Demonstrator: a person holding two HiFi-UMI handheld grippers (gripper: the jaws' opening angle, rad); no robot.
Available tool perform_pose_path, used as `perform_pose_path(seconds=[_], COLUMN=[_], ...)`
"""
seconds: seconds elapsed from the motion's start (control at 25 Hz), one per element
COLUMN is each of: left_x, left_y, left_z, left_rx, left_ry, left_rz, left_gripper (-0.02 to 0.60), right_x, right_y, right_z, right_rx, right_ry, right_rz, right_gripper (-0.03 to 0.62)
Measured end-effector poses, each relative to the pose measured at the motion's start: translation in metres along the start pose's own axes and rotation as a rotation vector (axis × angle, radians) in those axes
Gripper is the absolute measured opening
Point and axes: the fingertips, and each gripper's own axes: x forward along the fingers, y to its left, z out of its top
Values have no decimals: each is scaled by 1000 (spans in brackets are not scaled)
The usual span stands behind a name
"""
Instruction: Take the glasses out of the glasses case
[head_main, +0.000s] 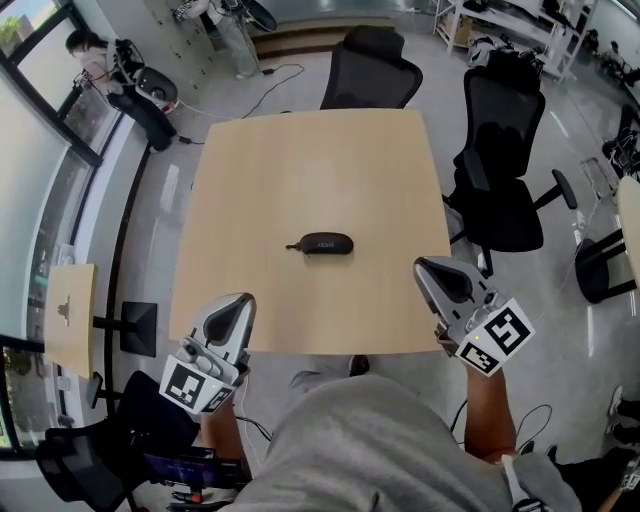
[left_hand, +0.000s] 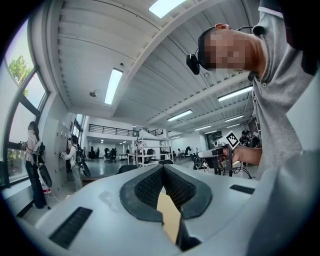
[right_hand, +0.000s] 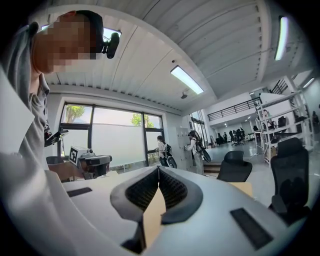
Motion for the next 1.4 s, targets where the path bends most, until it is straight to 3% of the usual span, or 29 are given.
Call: perform_pose_path(seconds=[0.32, 0.76, 1.04, 1.4], left_x=[25, 88, 136, 155], left_y=[18, 62, 87, 129], left_z=[-13, -46, -73, -134], left_rx=[-22, -63, -85, -148], left_ry=[1, -16, 16, 91], left_rz=[12, -48, -85, -98], left_gripper=[5, 5, 5, 5], right_x=[28, 72, 101, 163], right_y=[-27, -57, -89, -96], right_z=[-9, -32, -48, -93], right_rx=[22, 39, 82, 111], right_ry=[15, 90, 134, 208], right_rz=[-7, -55, -76, -50], right_gripper=[8, 8, 8, 8])
